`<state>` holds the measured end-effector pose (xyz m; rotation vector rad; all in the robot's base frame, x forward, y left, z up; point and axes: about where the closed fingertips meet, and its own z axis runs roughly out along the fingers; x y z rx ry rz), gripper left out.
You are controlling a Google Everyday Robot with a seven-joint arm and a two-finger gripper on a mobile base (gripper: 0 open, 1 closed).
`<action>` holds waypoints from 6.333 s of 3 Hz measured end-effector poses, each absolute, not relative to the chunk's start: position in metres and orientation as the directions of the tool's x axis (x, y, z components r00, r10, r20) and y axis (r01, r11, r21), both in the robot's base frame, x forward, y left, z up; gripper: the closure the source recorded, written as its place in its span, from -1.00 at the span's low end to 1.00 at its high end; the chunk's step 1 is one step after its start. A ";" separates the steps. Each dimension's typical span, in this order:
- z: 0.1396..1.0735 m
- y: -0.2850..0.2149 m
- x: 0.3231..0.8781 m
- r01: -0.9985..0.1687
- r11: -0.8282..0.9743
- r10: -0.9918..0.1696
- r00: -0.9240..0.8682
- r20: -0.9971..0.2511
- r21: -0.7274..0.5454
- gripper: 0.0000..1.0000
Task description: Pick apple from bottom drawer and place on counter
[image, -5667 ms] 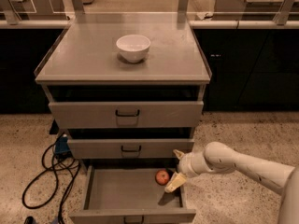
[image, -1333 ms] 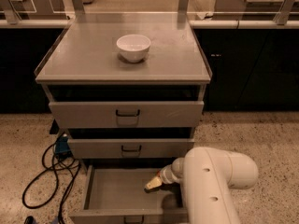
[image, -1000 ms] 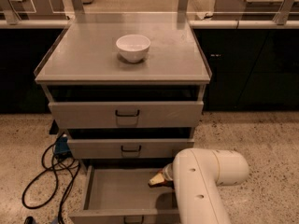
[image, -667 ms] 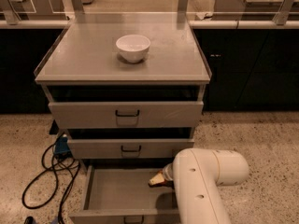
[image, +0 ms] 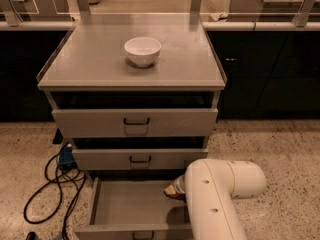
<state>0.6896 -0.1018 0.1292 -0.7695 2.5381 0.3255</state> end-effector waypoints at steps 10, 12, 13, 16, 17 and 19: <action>0.526 -0.271 0.400 -0.213 0.949 -0.314 -0.591 -0.743 -0.232 1.00; 0.557 -0.269 0.438 -0.182 0.949 -0.315 -0.539 -0.781 -0.257 1.00; 0.635 -0.237 0.489 -0.145 0.933 -0.360 -0.429 -0.828 -0.330 1.00; 0.851 -0.117 0.512 0.006 0.820 -0.565 -0.143 -0.813 -0.572 1.00; 0.846 -0.123 0.509 0.018 0.840 -0.534 -0.158 -0.831 -0.543 1.00; 0.878 -0.205 0.579 0.006 0.902 -0.428 -0.124 -0.895 -0.432 1.00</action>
Offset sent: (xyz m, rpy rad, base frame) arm 0.0000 0.0000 0.0000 0.0000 0.0000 0.0000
